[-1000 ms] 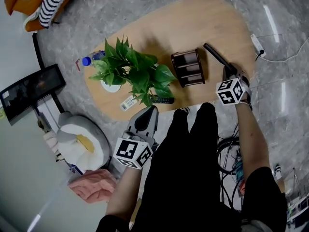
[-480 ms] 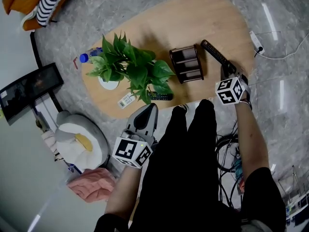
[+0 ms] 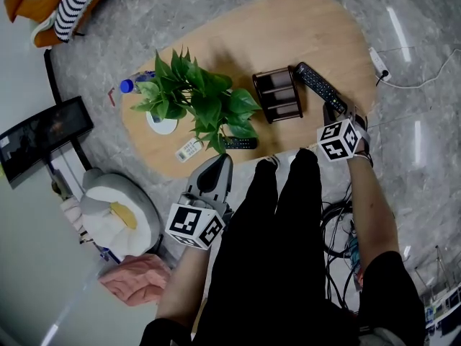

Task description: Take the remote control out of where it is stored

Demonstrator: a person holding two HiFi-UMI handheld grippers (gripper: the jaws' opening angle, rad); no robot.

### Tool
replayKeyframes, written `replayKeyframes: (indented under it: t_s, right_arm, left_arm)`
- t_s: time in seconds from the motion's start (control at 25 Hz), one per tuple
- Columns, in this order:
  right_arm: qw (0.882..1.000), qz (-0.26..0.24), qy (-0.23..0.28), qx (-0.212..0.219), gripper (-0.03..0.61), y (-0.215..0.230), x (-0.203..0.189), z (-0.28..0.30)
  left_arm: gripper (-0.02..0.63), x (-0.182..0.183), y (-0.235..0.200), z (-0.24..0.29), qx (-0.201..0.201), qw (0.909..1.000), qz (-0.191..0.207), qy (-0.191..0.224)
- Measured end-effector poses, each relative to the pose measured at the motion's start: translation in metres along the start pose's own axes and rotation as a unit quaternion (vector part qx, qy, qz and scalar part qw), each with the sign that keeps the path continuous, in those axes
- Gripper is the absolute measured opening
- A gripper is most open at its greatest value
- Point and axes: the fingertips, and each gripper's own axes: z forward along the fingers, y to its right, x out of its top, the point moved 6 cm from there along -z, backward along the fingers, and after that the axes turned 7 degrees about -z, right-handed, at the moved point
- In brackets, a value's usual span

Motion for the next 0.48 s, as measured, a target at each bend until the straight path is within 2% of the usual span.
replayKeyframes:
  t_s: [0.28, 0.48]
  right_arm:
    - [1.0, 0.003, 0.011, -0.016, 0.14, 0.0, 0.014, -0.029]
    - [0.999, 0.017, 0.03, -0.024, 0.137, -0.002, 0.036, -0.056]
  left_arm:
    - [0.008, 0.008, -0.001, -0.013, -0.017, 0.9997, 0.014, 0.01]
    - [0.008, 0.02, -0.007, -0.026, -0.02, 0.9988, 0.041, 0.017]
